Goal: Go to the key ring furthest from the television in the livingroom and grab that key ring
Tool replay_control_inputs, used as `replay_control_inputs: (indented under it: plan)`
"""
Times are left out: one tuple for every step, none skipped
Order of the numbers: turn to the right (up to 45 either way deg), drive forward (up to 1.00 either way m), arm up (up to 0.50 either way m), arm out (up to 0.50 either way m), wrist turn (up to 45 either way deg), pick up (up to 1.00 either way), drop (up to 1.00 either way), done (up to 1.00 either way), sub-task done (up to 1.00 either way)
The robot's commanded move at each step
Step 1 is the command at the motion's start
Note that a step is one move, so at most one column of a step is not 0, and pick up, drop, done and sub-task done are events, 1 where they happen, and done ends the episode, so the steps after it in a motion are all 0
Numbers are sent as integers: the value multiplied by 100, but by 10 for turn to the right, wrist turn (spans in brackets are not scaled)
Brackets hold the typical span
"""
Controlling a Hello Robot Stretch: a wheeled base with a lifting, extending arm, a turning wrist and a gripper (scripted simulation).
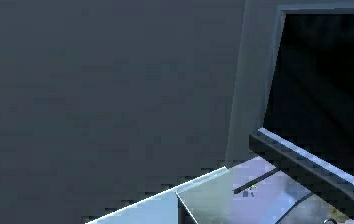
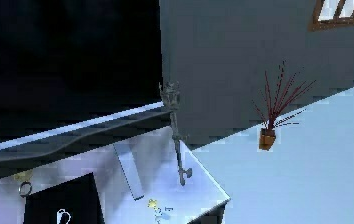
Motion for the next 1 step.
replay_control_inputs:
  plan:
    - [-30,0,0,0,0,0,0,0,0]
